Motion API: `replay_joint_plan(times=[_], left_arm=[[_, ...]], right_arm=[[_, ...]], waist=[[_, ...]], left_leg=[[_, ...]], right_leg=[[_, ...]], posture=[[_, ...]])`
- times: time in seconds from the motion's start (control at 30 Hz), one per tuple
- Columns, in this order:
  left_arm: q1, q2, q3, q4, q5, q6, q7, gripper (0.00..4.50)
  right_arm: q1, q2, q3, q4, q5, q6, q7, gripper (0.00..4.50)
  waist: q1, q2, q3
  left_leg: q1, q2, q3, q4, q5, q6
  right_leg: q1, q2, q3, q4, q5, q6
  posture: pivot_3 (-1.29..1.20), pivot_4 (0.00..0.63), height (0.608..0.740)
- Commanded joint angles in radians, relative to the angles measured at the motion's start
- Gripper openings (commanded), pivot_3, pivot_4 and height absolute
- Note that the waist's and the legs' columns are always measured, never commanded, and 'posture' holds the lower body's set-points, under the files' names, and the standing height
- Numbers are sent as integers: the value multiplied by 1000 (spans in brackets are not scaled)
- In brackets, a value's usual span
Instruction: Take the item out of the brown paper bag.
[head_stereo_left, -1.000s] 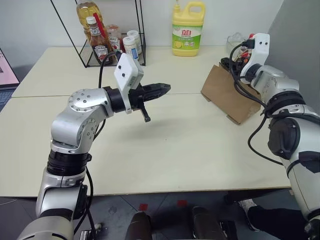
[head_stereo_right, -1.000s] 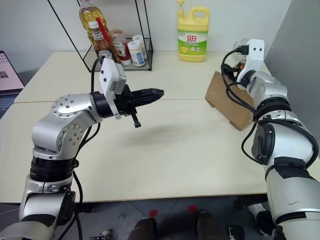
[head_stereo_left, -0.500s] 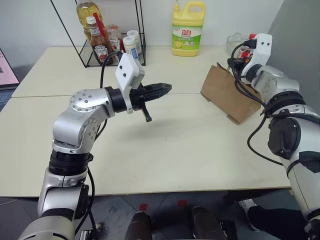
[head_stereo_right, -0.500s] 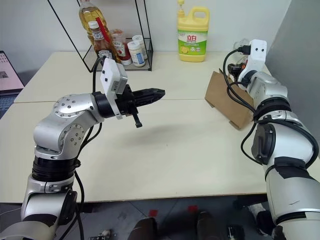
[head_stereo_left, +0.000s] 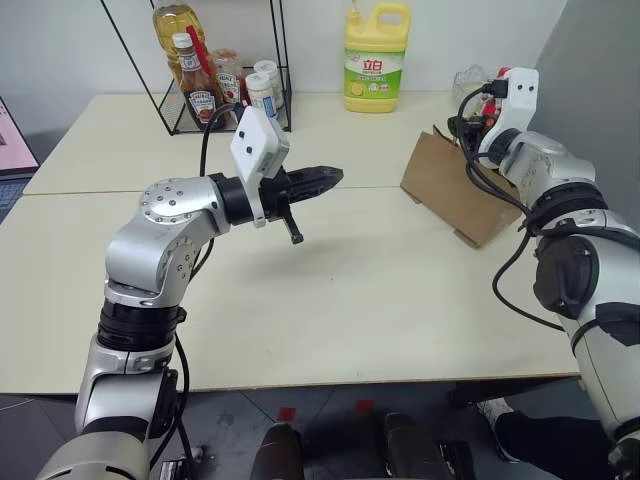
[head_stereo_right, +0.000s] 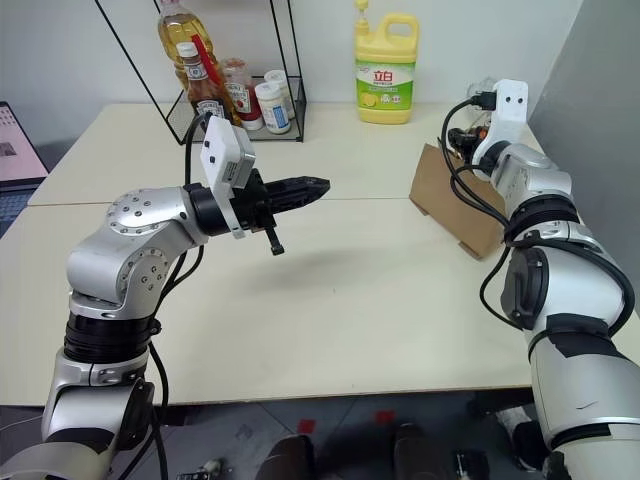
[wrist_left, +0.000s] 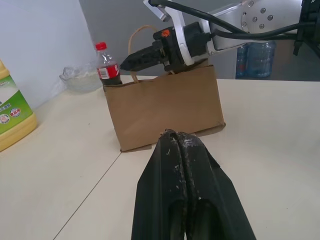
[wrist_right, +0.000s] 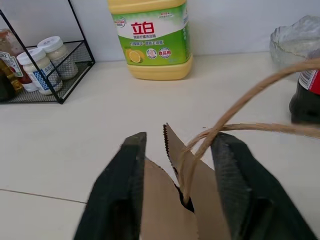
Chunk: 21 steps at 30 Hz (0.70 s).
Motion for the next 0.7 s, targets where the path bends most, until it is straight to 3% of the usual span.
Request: replay_joint_plan(times=[0.03, 0.13, 0.37, 0.67, 0.7], left_arm=[[-20, 10, 10, -22, -1, -14, -3, 0], [-16, 11, 11, -24, -2, -12, -3, 0], [-21, 8, 11, -19, -2, -16, -5, 0], [-28, -2, 0, -11, 2, -27, -7, 0], [-29, -1, 0, -9, 3, -29, -7, 0]], right_arm=[[-13, -33, 17, -32, -15, 15, 25, 3398], [-19, -53, 24, -36, -12, 58, 54, 4481], [-24, -68, 17, -44, 4, 114, 71, 4481], [-32, -42, -51, -28, 53, 73, -40, 4481], [-35, -39, -61, -27, 59, 75, -48, 4110]], waist=[[0, 0, 0], [0, 0, 0], [0, 0, 0], [0, 0, 0], [0, 0, 0]], left_leg=[[0, 0, 0, 0, 0, 0], [0, 0, 0, 0, 0, 0], [0, 0, 0, 0, 0, 0], [0, 0, 0, 0, 0, 0], [0, 0, 0, 0, 0, 0]], right_leg=[[0, 0, 0, 0, 0, 0], [0, 0, 0, 0, 0, 0], [0, 0, 0, 0, 0, 0], [0, 0, 0, 0, 0, 0], [0, 0, 0, 0, 0, 0]], posture=[[0, 150, 740], [0, 150, 740], [0, 150, 740], [0, 150, 740], [0, 150, 740]])
